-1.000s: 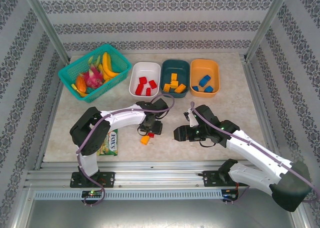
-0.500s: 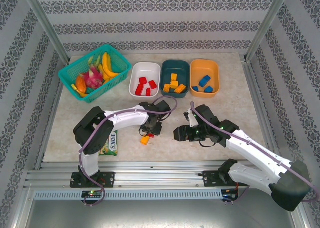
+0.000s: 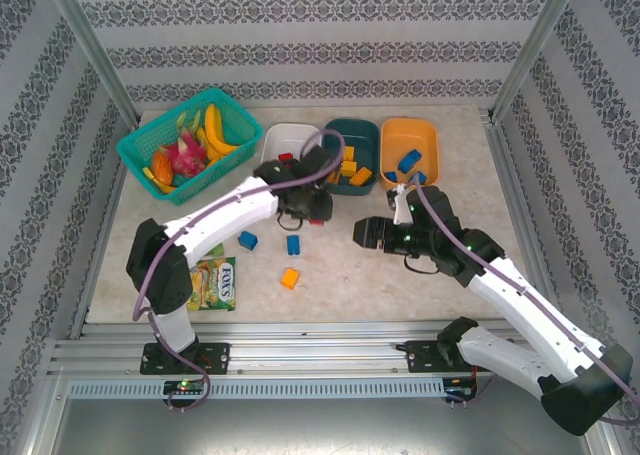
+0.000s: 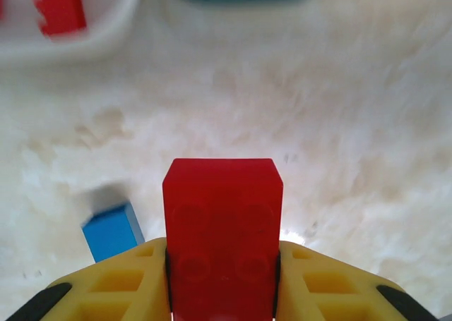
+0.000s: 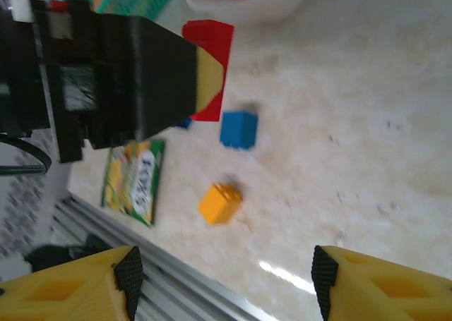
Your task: Sort the legos into containers by color
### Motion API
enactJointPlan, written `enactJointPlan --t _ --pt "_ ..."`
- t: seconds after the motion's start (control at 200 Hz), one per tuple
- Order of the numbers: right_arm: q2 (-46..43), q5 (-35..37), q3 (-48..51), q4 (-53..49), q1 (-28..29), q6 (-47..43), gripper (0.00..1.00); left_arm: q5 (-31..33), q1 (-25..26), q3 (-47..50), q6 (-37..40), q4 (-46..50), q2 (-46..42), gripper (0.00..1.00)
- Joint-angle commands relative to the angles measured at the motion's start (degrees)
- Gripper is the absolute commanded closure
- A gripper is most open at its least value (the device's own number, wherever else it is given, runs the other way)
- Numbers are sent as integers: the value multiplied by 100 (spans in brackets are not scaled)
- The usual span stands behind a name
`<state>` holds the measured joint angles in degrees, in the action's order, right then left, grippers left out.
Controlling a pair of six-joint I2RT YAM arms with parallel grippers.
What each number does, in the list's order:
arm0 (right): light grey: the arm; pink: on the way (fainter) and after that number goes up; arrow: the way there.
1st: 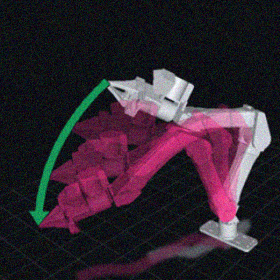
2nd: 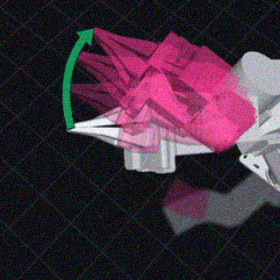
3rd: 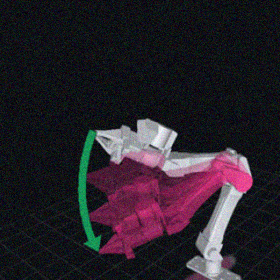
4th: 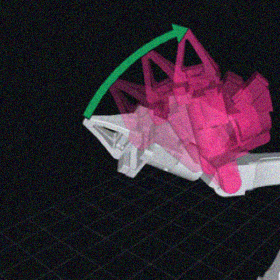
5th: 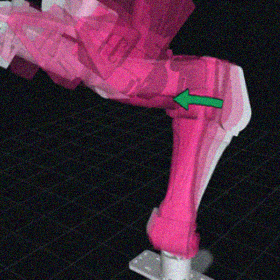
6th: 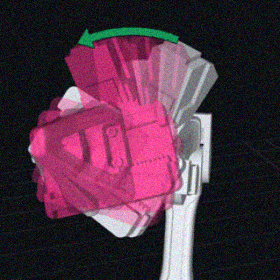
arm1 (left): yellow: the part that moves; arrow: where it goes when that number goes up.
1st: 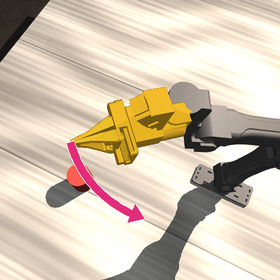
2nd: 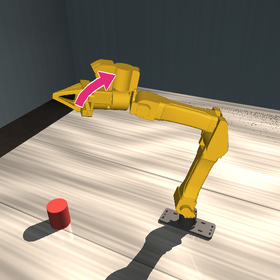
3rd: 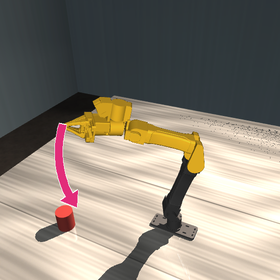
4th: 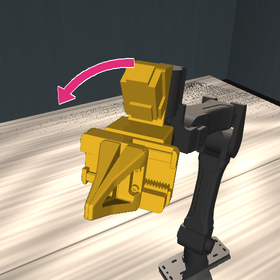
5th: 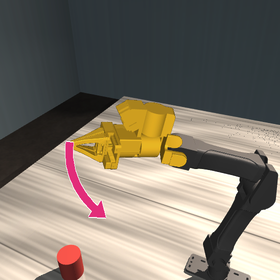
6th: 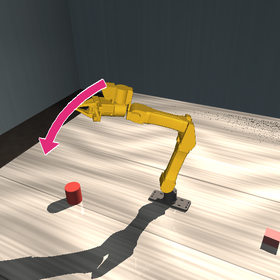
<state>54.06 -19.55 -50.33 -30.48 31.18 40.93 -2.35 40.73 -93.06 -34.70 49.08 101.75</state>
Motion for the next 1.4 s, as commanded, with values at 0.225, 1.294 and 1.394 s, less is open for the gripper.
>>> enactJointPlan --t 0.225,1.294,1.394 --pt "1642 -489 -1313 1267 -369 741 27 -793 -1552 -1146 538 -562 894 66" --pt "2983 -188 -2262 864 -311 370 5 -1699 -2421 -5161 297 -775 4046 30" --pt "3066 25 -2296 610 -180 105 9 -1615 -2436 -5079 107 -553 3534 29"
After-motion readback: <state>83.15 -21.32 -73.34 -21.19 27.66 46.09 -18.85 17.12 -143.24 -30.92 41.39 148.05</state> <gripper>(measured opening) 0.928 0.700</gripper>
